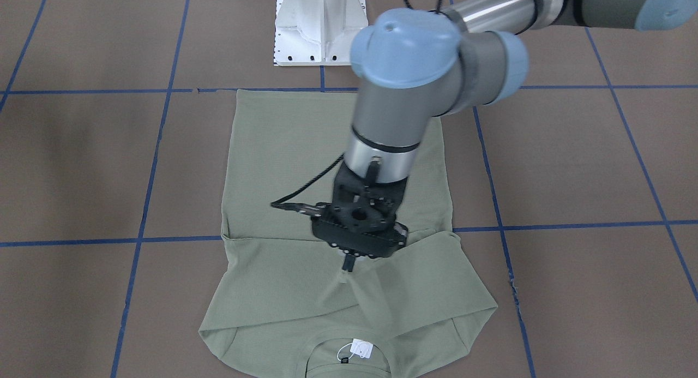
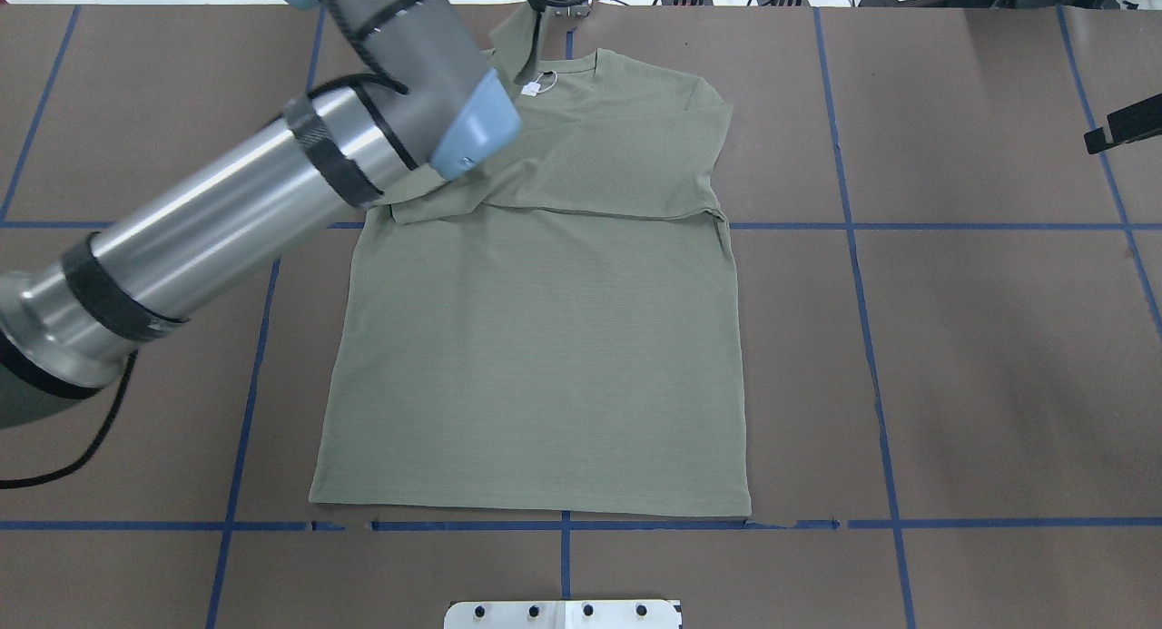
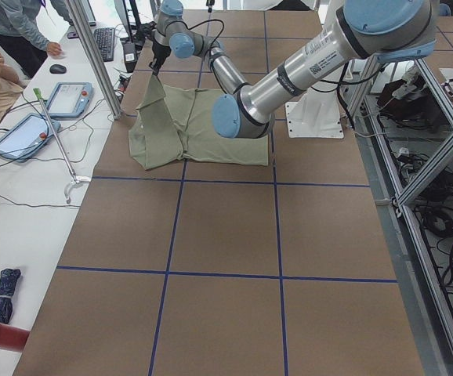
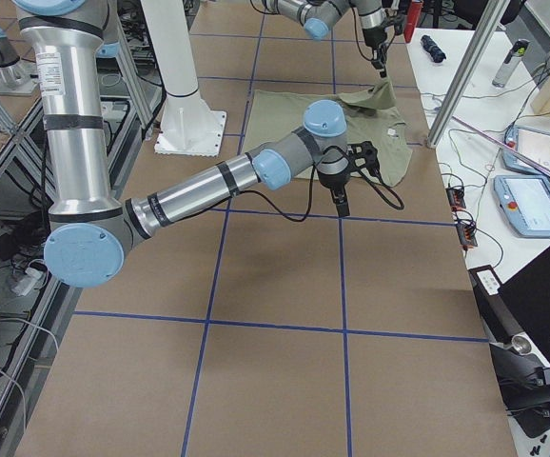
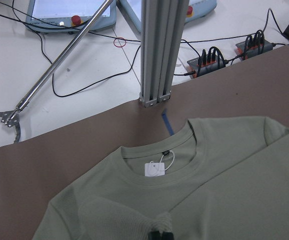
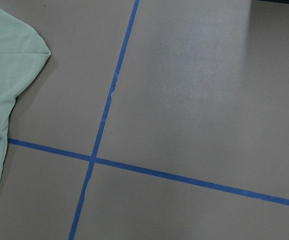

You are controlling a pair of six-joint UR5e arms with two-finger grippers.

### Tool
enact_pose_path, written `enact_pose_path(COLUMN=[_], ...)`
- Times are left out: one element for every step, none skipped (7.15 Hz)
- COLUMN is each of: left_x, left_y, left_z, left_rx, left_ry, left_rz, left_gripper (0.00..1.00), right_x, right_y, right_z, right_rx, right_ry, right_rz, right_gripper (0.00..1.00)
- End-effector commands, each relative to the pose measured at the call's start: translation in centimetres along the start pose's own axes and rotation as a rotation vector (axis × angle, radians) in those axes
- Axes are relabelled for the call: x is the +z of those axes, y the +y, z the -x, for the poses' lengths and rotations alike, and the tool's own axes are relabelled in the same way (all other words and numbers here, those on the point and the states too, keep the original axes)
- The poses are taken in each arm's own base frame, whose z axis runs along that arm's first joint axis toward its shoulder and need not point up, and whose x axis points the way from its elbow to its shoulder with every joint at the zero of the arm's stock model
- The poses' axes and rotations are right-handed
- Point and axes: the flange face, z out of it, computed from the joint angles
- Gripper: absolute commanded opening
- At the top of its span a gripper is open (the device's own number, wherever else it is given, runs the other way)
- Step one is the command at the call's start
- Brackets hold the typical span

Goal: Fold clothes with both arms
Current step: 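Fold the held sleeve across the shirt body toward the collar with the left gripper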

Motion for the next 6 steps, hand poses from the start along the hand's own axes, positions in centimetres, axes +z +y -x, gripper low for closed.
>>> enact_pose_path(left_x=[7.1, 8.4, 9.8, 9.6, 9.2, 8.9], left_y=[6.1, 7.7, 9.7, 10.4, 11.0, 12.0], left_z=[-8.4, -11.2, -13.5, -15.0, -16.2, -17.1], left_rx=[0.027, 0.057, 0.077, 0.085, 0.078, -0.003], left_ry=[-0.001, -0.004, -0.013, 0.024, 0.065, 0.148], left_rz=[-0.078, -0.096, -0.135, -0.149, -0.166, -0.201], left_gripper=[0.0, 0.0, 0.0, 0.0, 0.48, 0.99], right_x=[0.0, 0.0, 0.0, 0.0, 0.0, 0.0], right_y=[0.2, 0.2, 0.2, 0.2, 0.2, 0.2], right_z=[-0.2, -0.3, -0.3, -0.3, -0.3, -0.3], right_rx=[0.005, 0.005, 0.006, 0.006, 0.006, 0.006], right_ry=[0.002, 0.002, 0.002, 0.002, 0.002, 0.002], right_rz=[0.002, 0.002, 0.003, 0.003, 0.003, 0.003], right_gripper=[1.0, 1.0, 1.0, 1.0, 1.0, 1.0])
